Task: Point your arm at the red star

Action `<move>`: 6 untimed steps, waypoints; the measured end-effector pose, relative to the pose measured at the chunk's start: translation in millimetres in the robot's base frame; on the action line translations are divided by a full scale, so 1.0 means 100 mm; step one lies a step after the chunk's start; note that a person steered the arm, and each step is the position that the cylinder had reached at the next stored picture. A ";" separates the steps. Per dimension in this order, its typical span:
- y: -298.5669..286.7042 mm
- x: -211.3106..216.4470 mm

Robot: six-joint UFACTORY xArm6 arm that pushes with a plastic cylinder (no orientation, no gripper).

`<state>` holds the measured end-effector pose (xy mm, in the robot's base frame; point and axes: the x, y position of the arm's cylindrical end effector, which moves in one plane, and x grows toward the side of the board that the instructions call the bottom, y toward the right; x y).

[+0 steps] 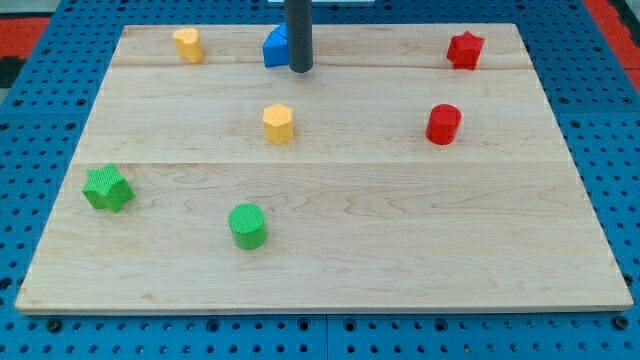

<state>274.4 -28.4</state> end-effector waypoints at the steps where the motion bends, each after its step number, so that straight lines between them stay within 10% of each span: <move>1: 0.15 0.00; 6: 2.14 -0.77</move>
